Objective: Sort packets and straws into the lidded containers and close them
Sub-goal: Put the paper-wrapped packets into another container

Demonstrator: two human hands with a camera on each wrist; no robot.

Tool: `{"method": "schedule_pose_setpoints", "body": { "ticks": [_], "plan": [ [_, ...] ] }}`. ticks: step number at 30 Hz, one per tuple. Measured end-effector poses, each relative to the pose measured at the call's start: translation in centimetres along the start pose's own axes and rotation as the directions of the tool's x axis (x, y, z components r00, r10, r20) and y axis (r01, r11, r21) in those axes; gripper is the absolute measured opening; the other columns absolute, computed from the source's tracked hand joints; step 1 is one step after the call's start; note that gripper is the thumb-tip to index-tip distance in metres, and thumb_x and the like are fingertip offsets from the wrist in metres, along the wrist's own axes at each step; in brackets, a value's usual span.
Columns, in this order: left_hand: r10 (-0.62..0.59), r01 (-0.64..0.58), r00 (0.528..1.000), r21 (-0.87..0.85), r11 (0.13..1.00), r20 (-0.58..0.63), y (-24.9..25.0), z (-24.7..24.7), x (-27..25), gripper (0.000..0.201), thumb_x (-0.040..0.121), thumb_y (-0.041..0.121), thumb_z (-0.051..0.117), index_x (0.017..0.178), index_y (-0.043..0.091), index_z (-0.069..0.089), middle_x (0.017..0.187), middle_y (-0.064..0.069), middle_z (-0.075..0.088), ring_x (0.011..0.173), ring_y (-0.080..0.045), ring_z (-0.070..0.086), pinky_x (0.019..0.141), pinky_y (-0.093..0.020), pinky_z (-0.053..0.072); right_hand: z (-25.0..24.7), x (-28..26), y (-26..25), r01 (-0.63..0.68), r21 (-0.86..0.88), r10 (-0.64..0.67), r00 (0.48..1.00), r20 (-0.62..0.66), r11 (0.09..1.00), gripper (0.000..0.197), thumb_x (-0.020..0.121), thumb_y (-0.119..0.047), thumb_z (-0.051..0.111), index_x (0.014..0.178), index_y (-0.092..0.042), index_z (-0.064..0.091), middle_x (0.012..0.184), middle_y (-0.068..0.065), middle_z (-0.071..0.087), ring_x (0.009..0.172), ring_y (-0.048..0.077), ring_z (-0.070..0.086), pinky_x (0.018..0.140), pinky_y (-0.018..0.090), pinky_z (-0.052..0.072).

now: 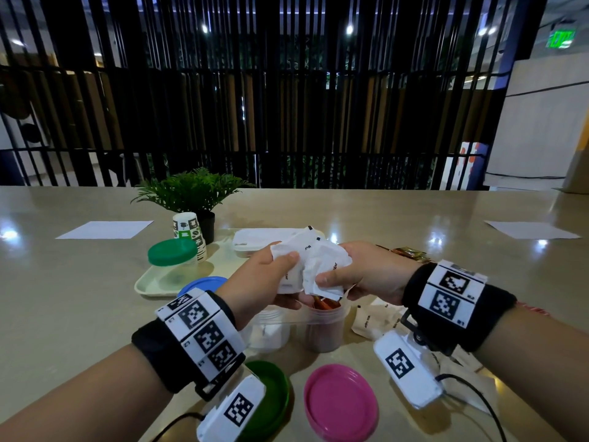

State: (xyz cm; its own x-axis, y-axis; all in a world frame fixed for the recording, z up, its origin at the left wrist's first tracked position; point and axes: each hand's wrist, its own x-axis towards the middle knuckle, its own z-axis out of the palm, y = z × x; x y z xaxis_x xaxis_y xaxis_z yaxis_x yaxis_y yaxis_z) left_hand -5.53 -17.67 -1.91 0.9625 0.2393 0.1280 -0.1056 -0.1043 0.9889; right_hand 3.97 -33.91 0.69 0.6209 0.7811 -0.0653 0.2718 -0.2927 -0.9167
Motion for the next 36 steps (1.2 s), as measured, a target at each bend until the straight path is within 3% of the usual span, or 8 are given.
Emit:
{"method": "schedule_pose_setpoints", "body": {
  "ticks": [5,7,10,15,24,27,31,36],
  "plan": [
    [0.056,-0.051,0.996,0.067,0.996,-0.069,-0.1,-0.8,0.5,0.012,0.101,0.021,0.049,0.107,0.015,0.057,0.088,-0.009,0.072,0.073,-0.026,0.070,0.056,-0.030,0.055,-0.7,-0.1,0.4,-0.022,0.263,0.011,0.999,0.043,0.964,0.032,0.075,-0.014,0.071,0.106,-0.011,0.063,0.085,0.004,0.068,0.065,0.011,0.062,0.052,0.018,0.051],
    [0.087,-0.080,0.991,0.071,0.994,-0.103,-0.3,-1.0,0.7,0.012,0.098,0.020,0.056,0.108,0.014,0.059,0.097,-0.013,0.071,0.079,-0.027,0.070,0.063,-0.038,0.058,-0.6,-0.3,0.2,-0.028,0.313,-0.003,0.995,0.097,0.949,0.034,0.071,-0.015,0.070,0.104,-0.011,0.063,0.083,0.003,0.069,0.066,0.011,0.064,0.054,0.019,0.053],
    [0.120,-0.117,0.986,0.034,0.993,-0.118,-0.4,-0.8,0.8,0.018,0.092,0.015,0.065,0.110,0.011,0.062,0.103,-0.012,0.073,0.094,-0.032,0.070,0.084,-0.055,0.056,0.1,-0.2,-0.1,0.005,0.270,-0.035,0.994,0.103,0.963,0.026,0.080,-0.007,0.068,0.106,-0.011,0.063,0.092,0.007,0.069,0.079,0.017,0.066,0.068,0.025,0.057],
    [0.157,-0.154,0.980,0.029,0.988,-0.122,-0.3,-0.5,0.9,0.028,0.087,0.011,0.071,0.112,0.006,0.061,0.101,-0.009,0.074,0.096,-0.031,0.070,0.088,-0.057,0.054,1.0,0.1,-0.2,0.085,0.189,-0.084,0.996,-0.013,0.978,0.027,0.084,-0.004,0.067,0.110,-0.009,0.062,0.094,0.008,0.069,0.078,0.015,0.067,0.067,0.026,0.056],
    [0.185,-0.175,0.977,0.097,0.980,-0.109,-0.4,-0.6,0.6,0.024,0.087,-0.002,0.065,0.111,-0.001,0.060,0.098,-0.016,0.074,0.090,-0.035,0.071,0.083,-0.058,0.055,0.8,0.4,-0.1,0.091,0.203,-0.091,0.996,-0.010,0.975,0.029,0.085,-0.004,0.066,0.112,-0.011,0.062,0.104,0.013,0.069,0.088,0.020,0.066,0.077,0.032,0.056],
    [0.171,-0.165,0.981,0.067,0.984,-0.097,-0.3,-0.9,0.4,0.027,0.087,0.002,0.067,0.113,-0.002,0.059,0.100,-0.016,0.074,0.092,-0.035,0.071,0.085,-0.055,0.056,0.4,0.6,0.2,0.064,0.347,-0.068,0.998,-0.003,0.936,0.032,0.081,-0.007,0.065,0.113,-0.010,0.061,0.101,0.013,0.067,0.084,0.021,0.065,0.073,0.029,0.055],
    [0.138,-0.136,0.990,0.042,0.990,-0.041,-0.3,-0.8,0.3,0.024,0.089,0.003,0.064,0.113,0.000,0.061,0.098,-0.010,0.075,0.090,-0.027,0.072,0.077,-0.041,0.058,0.0,0.7,0.5,0.019,0.497,-0.055,0.997,0.060,0.867,0.049,0.074,-0.013,0.065,0.122,-0.006,0.057,0.103,0.014,0.067,0.080,0.019,0.064,0.066,0.023,0.056],
    [0.094,-0.090,0.995,0.145,0.985,-0.018,-0.2,-0.9,0.1,0.012,0.096,0.016,0.057,0.104,0.009,0.062,0.084,-0.003,0.074,0.071,-0.019,0.070,0.060,-0.031,0.055,-0.2,0.8,0.2,0.042,0.447,-0.045,0.999,-0.004,0.893,0.027,0.084,-0.008,0.062,0.110,-0.009,0.061,0.088,0.007,0.068,0.068,0.013,0.062,0.057,0.018,0.054]
  ]
}}
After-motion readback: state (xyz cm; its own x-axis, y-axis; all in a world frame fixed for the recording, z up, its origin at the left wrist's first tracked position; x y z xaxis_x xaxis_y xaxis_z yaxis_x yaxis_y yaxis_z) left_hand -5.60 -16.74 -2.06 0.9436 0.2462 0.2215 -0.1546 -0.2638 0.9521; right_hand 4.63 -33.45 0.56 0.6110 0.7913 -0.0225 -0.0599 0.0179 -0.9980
